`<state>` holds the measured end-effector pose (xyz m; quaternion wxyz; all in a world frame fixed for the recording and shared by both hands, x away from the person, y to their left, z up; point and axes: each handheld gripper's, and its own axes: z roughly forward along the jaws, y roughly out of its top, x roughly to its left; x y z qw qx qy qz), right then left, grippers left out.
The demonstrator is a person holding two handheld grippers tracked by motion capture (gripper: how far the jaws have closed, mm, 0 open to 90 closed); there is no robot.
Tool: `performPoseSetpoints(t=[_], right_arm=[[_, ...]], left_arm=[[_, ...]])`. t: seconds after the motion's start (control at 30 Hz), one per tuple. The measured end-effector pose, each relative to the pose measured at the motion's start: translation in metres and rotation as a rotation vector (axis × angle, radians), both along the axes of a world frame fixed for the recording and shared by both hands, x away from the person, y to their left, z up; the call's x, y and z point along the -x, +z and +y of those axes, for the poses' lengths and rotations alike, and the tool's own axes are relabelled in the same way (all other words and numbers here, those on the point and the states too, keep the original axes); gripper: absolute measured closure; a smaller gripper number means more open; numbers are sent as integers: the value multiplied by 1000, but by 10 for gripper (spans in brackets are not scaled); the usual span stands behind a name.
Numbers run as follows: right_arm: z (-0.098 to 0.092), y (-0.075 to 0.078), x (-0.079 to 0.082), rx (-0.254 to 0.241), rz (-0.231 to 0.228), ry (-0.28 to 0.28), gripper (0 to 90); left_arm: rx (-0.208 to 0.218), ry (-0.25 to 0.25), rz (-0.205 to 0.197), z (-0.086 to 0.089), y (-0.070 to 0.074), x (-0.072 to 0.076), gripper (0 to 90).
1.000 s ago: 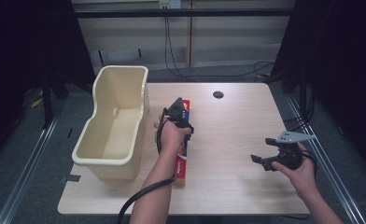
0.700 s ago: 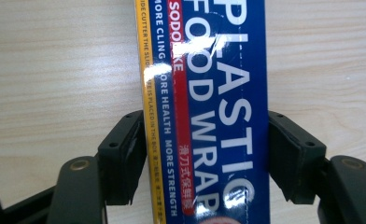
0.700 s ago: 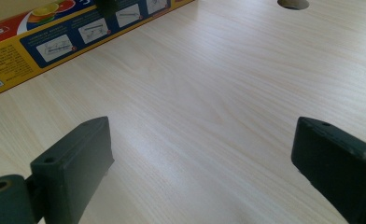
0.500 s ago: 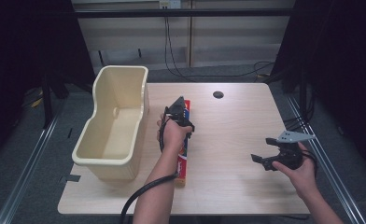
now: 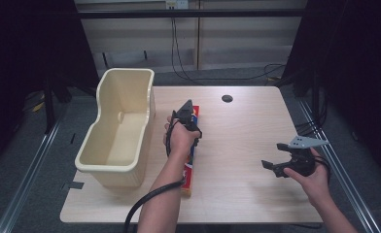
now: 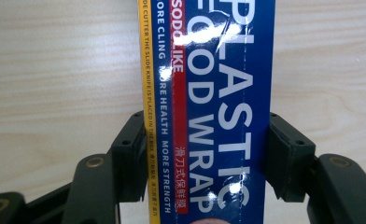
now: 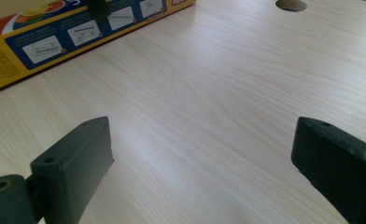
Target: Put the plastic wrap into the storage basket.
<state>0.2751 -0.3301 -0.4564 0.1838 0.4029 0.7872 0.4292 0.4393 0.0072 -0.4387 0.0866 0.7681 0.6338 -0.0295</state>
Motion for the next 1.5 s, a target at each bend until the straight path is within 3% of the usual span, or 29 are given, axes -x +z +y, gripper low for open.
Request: performPoseSetpoints(t=[0.13, 0.27, 0.4, 0.47, 0.77, 1.0, 1.5], right_arm=[[0, 0, 0, -5, 1, -3, 47], [0, 1, 0, -3, -2, 5, 47], [2, 2, 1, -1, -3, 6, 47], [1, 2, 1, -1, -5, 5, 46], [2, 3, 1, -4, -9, 4, 46], [2, 3, 1, -5, -11, 9, 44], [3, 3, 1, -4, -11, 10, 38]], left_arm=[[48, -3, 27, 5, 14, 1, 413], [29, -26, 7, 6, 27, 2, 413], [72, -22, 29, 11, 44, 2, 414], [70, -49, 30, 12, 51, 3, 413], [78, -73, 43, 17, 74, 5, 413], [82, -74, 59, 24, 89, 5, 413], [57, -81, 50, 37, 132, 7, 413]])
